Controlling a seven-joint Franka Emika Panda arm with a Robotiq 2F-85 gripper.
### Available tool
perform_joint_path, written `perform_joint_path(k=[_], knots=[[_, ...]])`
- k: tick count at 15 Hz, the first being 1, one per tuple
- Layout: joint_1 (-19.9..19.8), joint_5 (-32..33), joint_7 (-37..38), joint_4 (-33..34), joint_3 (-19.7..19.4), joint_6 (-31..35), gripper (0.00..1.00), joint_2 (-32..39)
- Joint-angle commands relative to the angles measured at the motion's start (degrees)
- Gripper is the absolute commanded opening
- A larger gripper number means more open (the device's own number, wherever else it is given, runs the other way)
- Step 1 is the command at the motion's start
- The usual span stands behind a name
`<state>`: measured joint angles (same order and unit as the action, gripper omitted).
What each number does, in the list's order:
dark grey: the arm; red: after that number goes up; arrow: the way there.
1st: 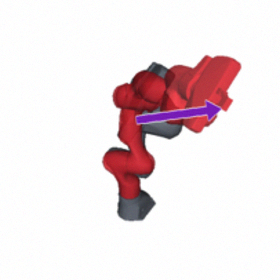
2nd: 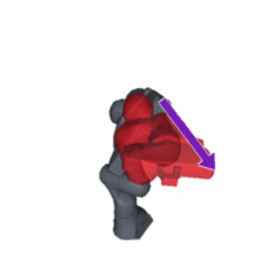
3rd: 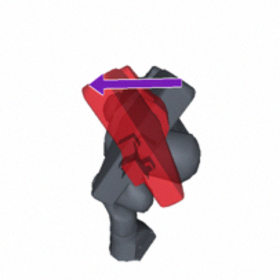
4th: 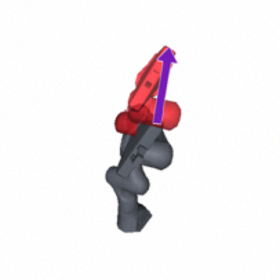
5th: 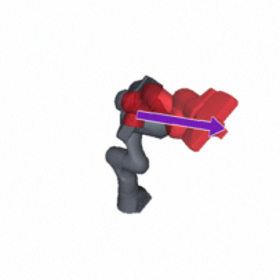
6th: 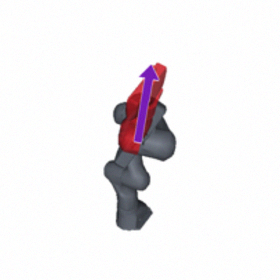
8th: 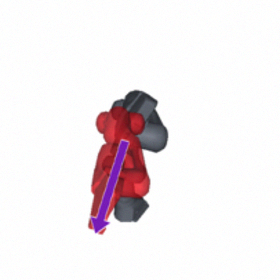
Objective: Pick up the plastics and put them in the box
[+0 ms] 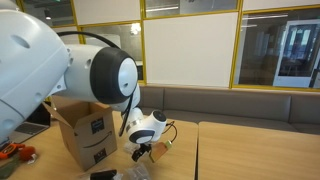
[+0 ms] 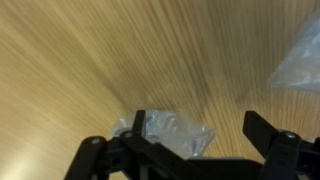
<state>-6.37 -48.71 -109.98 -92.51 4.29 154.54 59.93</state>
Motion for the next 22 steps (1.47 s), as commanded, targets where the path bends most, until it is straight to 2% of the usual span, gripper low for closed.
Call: perform_joint_path(k=[1, 10, 11, 12, 13, 19, 21, 22], knots=[[-2.13, 5.79, 3.62, 5.00, 3.10, 0.46, 1.00, 2.36], [-5.91, 17.77, 10.33, 11.95, 10.05, 0.01, 1.00, 7.56], [-6.45, 18.77, 10.70, 12.54, 10.96, 0.10, 0.75, 8.33], [-6.92, 19.87, 11.23, 13.15, 11.72, 0.01, 0.74, 8.96], [-7.30, 20.95, 11.91, 13.73, 12.35, -0.08, 0.68, 9.62], [-9.47, 25.33, 15.06, 15.22, 14.83, -0.14, 0.19, 11.61], [-10.25, 25.91, 16.15, 14.17, 15.04, 0.17, 0.08, 10.85], [-10.61, 26.07, 16.67, 13.23, 15.02, 0.48, 0.06, 10.25]])
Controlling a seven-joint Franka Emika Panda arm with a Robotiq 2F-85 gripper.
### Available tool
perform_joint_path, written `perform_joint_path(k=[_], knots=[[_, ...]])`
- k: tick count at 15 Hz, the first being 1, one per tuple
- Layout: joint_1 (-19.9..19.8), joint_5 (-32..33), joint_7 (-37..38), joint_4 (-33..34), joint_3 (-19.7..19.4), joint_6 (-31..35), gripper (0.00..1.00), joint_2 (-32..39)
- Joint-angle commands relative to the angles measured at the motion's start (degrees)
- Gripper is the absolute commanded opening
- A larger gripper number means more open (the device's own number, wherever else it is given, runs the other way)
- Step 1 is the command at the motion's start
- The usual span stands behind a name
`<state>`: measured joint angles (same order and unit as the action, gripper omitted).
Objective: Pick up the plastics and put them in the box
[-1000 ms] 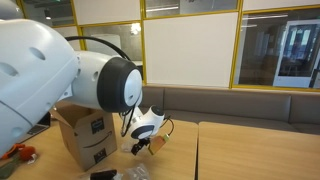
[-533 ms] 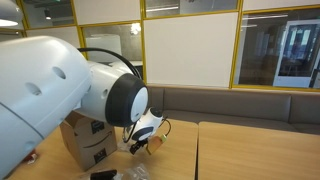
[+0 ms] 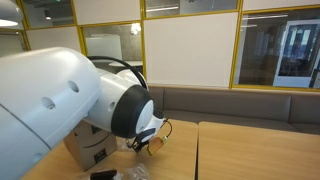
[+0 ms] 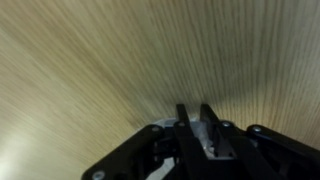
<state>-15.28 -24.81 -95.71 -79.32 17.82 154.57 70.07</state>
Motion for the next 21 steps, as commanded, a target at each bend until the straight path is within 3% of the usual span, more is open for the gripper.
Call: perform_joint_path(k=[1, 2, 5, 13, 21], knots=[[-2.01, 2.15, 3.17, -0.96, 1.26, 0.63, 0.04, -0.62], [-2.40, 2.12, 4.01, -2.40, 0.98, 1.14, 0.01, -1.61], [-4.05, 1.95, 6.30, -7.02, 0.74, 3.20, 0.07, -5.03], [-7.44, 3.06, 16.24, -27.48, -0.07, 13.92, 0.07, -25.22], [-4.34, 7.50, 29.49, -38.21, -1.84, 12.42, 0.06, -46.15]])
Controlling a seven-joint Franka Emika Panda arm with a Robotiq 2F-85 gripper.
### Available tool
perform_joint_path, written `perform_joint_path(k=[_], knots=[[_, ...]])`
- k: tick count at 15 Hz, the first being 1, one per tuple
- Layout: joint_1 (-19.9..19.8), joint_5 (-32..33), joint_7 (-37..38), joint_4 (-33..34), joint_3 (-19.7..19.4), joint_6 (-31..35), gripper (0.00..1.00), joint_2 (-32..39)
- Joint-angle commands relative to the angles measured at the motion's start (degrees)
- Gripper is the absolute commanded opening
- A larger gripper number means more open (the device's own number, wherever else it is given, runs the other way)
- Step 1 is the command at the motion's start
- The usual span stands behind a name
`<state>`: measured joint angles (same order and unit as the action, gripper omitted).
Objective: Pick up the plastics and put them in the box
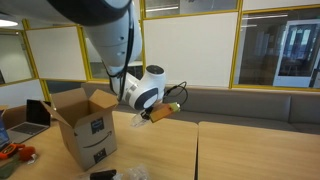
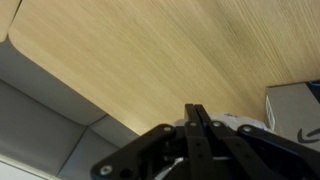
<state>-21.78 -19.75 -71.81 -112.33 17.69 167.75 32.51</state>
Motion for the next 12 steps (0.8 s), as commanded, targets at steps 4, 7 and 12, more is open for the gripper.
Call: perform_joint_path(k=[4, 7, 12], knots=[[7.54, 8.22, 13.21, -7.30, -6.25, -1.07, 0.06, -16.22], [10.70, 12.31, 17.25, -7.24, -8.37, -2.17, 0.07, -19.50], [13.90, 14.12, 19.58, -5.51, -6.93, -4.09, 0.06, -21.34]])
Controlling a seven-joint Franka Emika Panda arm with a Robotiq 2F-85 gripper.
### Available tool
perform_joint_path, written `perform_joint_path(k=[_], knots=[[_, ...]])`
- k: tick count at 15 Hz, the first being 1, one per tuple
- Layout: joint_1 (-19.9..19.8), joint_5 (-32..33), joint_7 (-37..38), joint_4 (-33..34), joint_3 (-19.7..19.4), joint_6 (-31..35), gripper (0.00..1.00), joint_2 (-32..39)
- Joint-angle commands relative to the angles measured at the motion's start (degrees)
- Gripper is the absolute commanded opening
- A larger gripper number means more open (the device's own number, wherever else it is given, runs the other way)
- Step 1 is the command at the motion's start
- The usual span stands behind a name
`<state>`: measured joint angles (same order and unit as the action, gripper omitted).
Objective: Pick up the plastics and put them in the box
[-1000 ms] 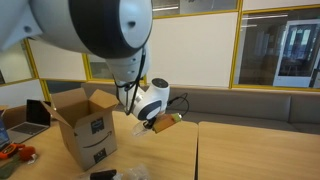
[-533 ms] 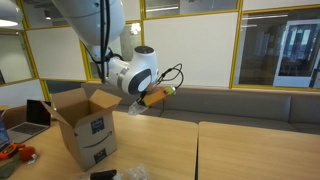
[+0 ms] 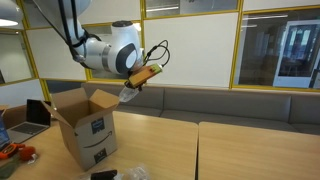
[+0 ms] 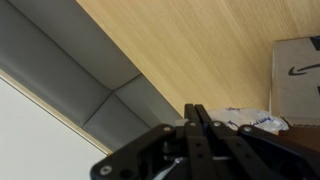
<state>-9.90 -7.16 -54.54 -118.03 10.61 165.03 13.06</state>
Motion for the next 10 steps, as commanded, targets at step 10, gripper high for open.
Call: perform_joint_path(k=[10], knots=[[10.49, 1.69, 4.08, 3.45, 3.65, -3.11, 0.06, 0.26]])
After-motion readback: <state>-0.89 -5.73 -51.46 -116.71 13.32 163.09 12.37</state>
